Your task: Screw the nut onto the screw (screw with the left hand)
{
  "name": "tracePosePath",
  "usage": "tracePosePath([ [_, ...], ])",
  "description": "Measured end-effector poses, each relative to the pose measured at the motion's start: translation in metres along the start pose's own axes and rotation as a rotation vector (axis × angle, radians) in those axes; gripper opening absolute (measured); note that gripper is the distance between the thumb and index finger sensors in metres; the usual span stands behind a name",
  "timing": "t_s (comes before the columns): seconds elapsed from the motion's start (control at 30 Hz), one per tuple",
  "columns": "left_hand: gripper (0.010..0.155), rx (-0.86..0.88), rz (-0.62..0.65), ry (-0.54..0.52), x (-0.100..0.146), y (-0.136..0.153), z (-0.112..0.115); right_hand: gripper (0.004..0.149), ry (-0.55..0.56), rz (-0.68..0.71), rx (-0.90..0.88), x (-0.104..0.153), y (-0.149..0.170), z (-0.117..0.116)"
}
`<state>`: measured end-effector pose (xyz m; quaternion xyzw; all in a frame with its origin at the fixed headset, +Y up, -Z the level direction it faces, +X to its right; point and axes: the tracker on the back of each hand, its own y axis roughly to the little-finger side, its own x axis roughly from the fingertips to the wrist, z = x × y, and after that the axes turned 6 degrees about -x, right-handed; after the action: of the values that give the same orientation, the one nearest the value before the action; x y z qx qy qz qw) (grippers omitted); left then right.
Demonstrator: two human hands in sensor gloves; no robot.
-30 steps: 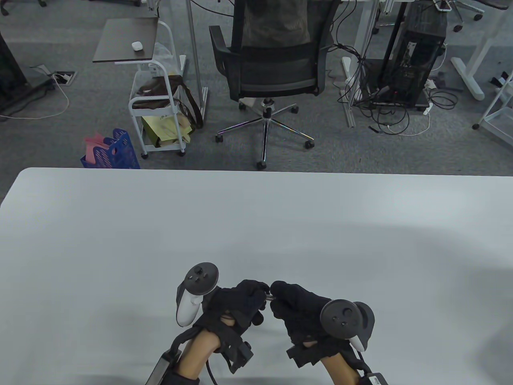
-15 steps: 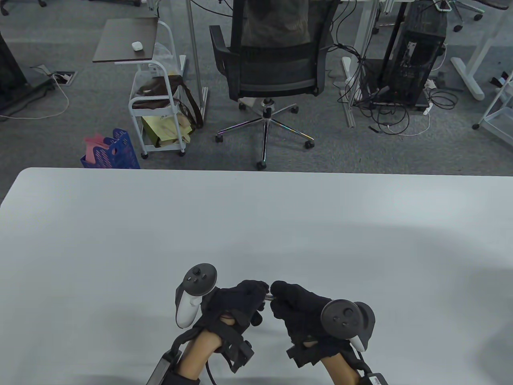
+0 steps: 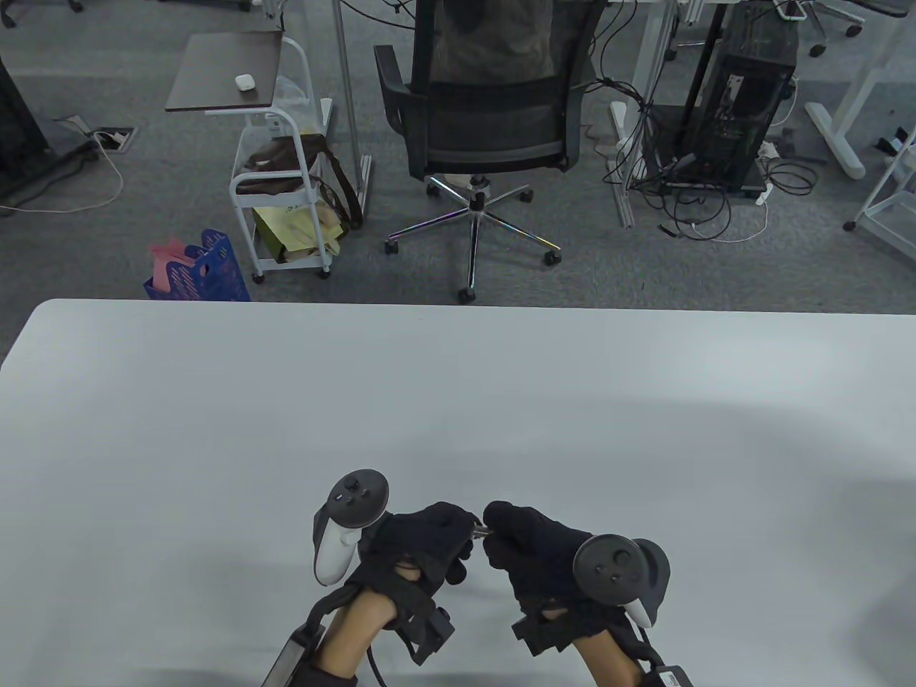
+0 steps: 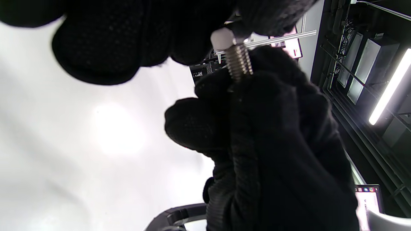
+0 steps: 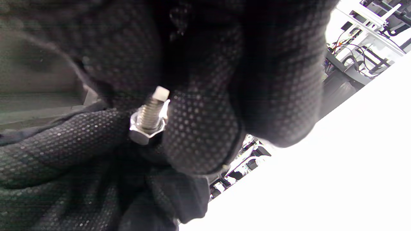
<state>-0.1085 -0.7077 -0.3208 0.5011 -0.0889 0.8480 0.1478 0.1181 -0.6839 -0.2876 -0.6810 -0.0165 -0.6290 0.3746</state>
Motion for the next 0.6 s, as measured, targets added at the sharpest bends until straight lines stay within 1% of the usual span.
tracePosePath([
  [0.13, 0.057, 0.004, 0.006, 0.041, 0.0005, -0.0012, 0.0012, 0.045, 0.000, 0.001, -0.001, 0.0003, -0.0002, 0.0004],
  [0.2, 0.066, 0.018, -0.002, 0.030, 0.0010, 0.0014, 0.0012, 0.045, 0.002, 0.002, 0.000, 0.0001, -0.0002, 0.0005],
  [0.23, 0.068, 0.017, -0.007, 0.023, 0.0010, 0.0020, 0.0011, 0.045, 0.002, 0.002, -0.002, 0.0002, -0.0002, 0.0004],
  [0.3, 0.063, 0.000, -0.002, 0.007, 0.0004, 0.0018, 0.0006, 0.045, 0.001, 0.002, -0.002, 0.0002, -0.0004, 0.0001],
  [0.37, 0.058, -0.005, 0.009, 0.024, -0.0002, -0.0009, 0.0008, 0.045, -0.001, 0.003, 0.000, 0.0002, -0.0004, 0.0002],
  [0.47, 0.057, 0.012, 0.022, 0.070, 0.0000, -0.0026, 0.0007, 0.045, 0.007, 0.002, -0.013, 0.0001, -0.0007, 0.0014],
  [0.5, 0.059, 0.020, 0.022, 0.074, 0.0002, -0.0021, 0.0006, 0.045, 0.012, 0.000, -0.018, 0.0001, -0.0007, 0.0016],
  [0.57, 0.070, 0.035, 0.009, 0.050, 0.0011, 0.0010, 0.0003, 0.044, 0.009, -0.003, -0.019, 0.0001, -0.0002, 0.0011],
  [0.6, 0.069, 0.027, 0.003, 0.031, 0.0010, 0.0015, 0.0000, 0.045, 0.009, -0.002, -0.018, 0.0003, -0.0004, 0.0010],
])
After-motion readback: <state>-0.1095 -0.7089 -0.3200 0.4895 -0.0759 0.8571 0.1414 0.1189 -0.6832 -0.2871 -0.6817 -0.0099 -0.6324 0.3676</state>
